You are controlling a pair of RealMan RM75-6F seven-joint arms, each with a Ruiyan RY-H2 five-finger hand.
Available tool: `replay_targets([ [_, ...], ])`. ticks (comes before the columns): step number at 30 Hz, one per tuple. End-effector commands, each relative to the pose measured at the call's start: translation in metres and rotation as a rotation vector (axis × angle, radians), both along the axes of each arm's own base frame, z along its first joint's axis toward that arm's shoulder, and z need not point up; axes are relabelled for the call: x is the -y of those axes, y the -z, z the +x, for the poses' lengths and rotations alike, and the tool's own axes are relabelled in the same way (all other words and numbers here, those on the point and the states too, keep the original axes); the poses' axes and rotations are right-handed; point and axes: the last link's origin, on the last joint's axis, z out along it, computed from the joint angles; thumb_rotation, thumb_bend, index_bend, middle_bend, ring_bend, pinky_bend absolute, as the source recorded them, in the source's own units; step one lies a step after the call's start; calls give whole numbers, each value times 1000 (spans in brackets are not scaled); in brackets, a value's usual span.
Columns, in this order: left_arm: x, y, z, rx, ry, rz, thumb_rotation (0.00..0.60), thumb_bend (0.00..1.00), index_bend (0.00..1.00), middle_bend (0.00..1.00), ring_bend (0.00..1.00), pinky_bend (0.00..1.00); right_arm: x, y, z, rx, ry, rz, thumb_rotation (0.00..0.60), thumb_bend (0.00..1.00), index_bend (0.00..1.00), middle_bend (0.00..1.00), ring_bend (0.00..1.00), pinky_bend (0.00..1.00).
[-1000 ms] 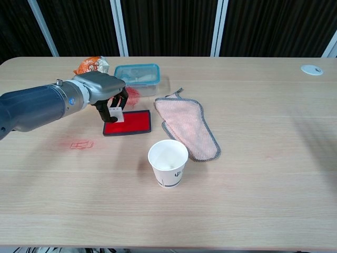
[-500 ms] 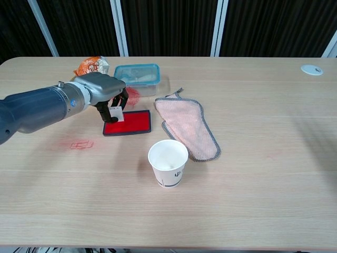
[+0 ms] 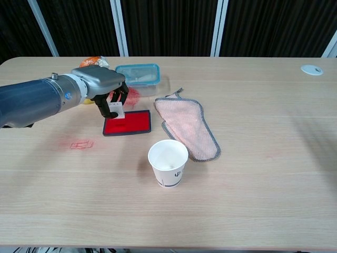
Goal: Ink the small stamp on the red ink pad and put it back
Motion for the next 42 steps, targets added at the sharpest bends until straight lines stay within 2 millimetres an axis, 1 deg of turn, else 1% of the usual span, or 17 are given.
replay_targets([
  [1, 3, -12, 2, 12, 15, 10, 600, 520, 753, 760, 576, 610, 0, 0, 0, -1, 0, 0, 600, 156, 0, 0, 0, 185],
  [9, 18, -35, -3, 15, 21, -31, 600, 520, 753, 760, 576, 610, 0, 0, 0, -1, 0, -3, 600, 156, 0, 0, 0, 185],
  [15, 28, -48, -17, 8, 9, -33, 600, 519, 752, 760, 576, 610, 0, 0, 0, -3, -2, -1, 600, 155, 0, 0, 0, 185],
  [20, 35, -52, -31, -4, -7, -32, 600, 520, 752, 760, 576, 610, -1, 0, 1, -4, -4, 0, 600, 156, 0, 0, 0, 185],
  [26, 43, -52, -51, -17, -29, -29, 600, 520, 750, 758, 576, 610, -1, 1, 1, -4, -5, 1, 600, 156, 0, 0, 0, 185],
  [30, 46, -48, -59, -20, -39, -37, 600, 519, 747, 753, 575, 607, -1, 1, 1, -6, -6, 2, 600, 156, 0, 0, 0, 185],
  [37, 51, -36, -70, -24, -53, -54, 600, 514, 732, 736, 560, 597, -1, 1, 1, -6, -4, 1, 600, 156, 0, 0, 0, 185],
  [42, 51, -30, -73, -22, -60, -55, 600, 510, 717, 722, 542, 584, -1, 1, 1, -5, -4, 2, 600, 156, 0, 0, 0, 185],
])
